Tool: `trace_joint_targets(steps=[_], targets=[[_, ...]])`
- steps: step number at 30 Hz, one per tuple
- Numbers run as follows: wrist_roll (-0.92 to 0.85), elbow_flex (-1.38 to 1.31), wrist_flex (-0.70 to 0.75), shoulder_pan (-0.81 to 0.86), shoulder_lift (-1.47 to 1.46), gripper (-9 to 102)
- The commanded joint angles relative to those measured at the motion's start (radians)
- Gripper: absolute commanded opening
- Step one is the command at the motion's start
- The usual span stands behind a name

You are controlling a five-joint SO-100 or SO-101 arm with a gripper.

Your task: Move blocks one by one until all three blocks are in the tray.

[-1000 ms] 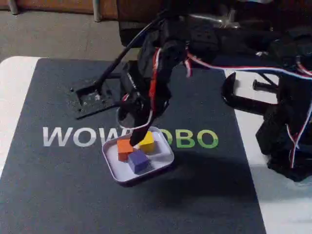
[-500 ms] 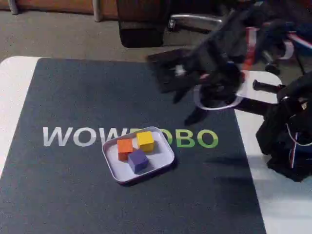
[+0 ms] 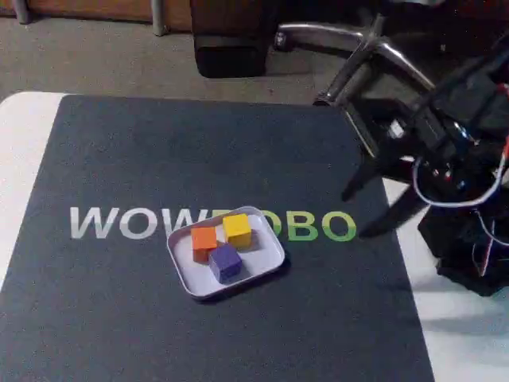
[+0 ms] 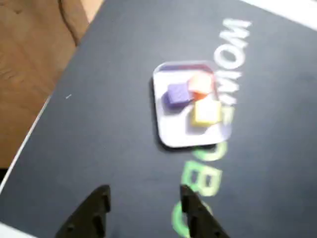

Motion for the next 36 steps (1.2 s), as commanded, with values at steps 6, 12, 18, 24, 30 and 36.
trace_joint_targets(steps=[6, 12, 18, 24, 30, 36], targets=[[0.081, 0.284, 0.008, -0.067, 0.387, 12], [0.16, 0.348, 0.006, -0.114, 0.387, 0], [0.158, 0.495, 0.006, -0.196, 0.387, -8], [0.074, 0.649, -0.006, -0.173, 0.388, -8], [0.074, 0.649, 0.032, -0.189, 0.388, -8], [0.074, 0.649, 0.032, -0.173, 0.388, -8]])
